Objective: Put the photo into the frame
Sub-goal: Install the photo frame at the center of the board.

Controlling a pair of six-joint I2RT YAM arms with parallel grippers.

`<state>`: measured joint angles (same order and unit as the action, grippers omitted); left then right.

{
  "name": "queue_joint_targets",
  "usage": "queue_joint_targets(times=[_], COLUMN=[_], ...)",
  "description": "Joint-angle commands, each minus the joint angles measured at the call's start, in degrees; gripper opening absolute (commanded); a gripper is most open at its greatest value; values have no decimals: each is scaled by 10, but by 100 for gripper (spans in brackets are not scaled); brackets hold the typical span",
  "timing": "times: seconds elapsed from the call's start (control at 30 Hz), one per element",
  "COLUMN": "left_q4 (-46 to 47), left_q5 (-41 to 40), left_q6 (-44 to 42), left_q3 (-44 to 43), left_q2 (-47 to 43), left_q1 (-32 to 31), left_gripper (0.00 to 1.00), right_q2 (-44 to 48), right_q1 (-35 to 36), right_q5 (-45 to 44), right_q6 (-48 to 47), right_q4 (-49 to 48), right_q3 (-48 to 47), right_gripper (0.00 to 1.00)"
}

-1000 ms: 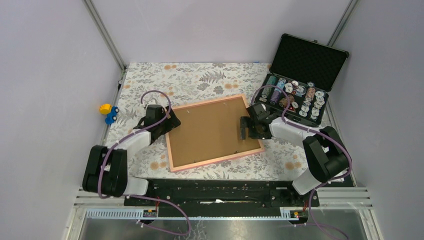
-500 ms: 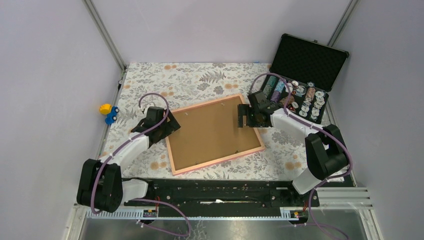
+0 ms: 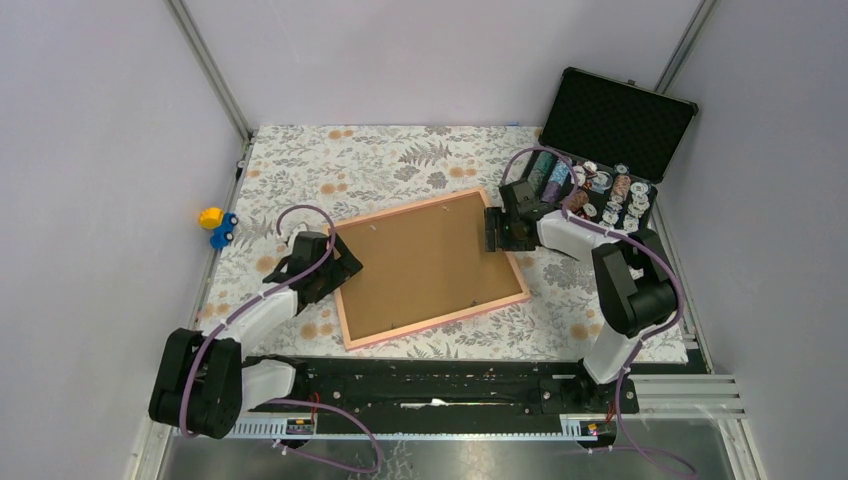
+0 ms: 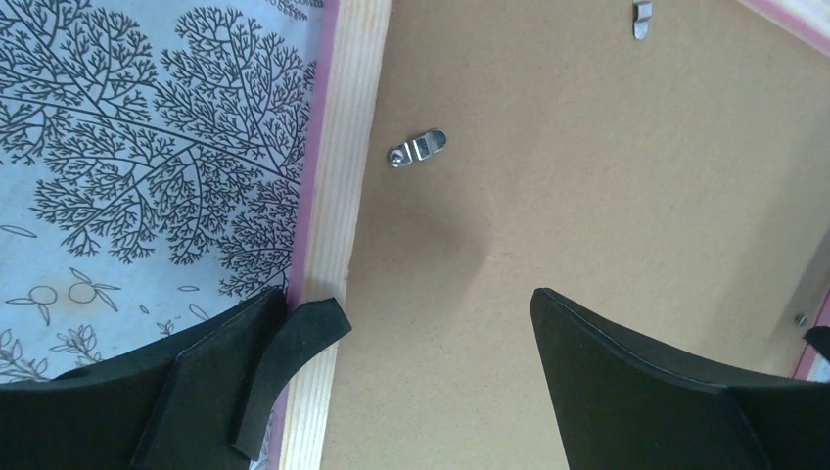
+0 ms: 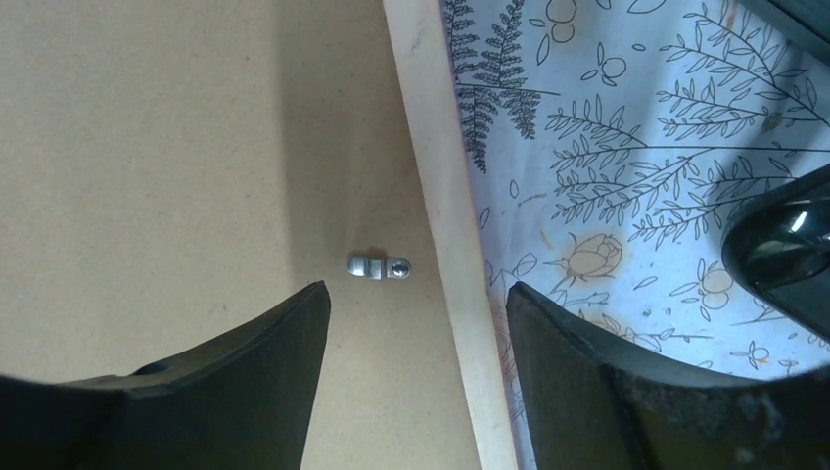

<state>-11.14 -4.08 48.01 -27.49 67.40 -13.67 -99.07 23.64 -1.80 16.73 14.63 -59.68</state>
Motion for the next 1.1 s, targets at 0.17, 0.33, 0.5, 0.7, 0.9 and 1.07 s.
queue_joint_targets(times=[0.17, 0.33, 0.5, 0.7, 0.9, 1.07], left_q4=[107, 110, 110, 109, 110, 122], left_q5=[38, 36, 36, 32, 35, 35], left_q6=[10, 13, 12, 15, 15, 15], left_q3=[36, 38, 39, 46, 45, 46], left_q2=[4, 7, 9, -2, 2, 0], left_q1=[-4, -4, -4, -4, -5, -5], left_gripper=[99, 98, 98, 99, 98, 99], right_q2=[-33, -24, -47, -65, -81, -95], right_q1=[-3, -3, -3, -3, -3, -3], right_q5=[13, 0, -1, -17, -17, -40], right_q6=[-26, -26, -13, 38, 93, 159], right_q4=[-19, -22, -37, -51, -59, -50], right_q3=[-6, 4, -2, -12, -23, -30], right_gripper=[68, 67, 56, 38, 31, 19])
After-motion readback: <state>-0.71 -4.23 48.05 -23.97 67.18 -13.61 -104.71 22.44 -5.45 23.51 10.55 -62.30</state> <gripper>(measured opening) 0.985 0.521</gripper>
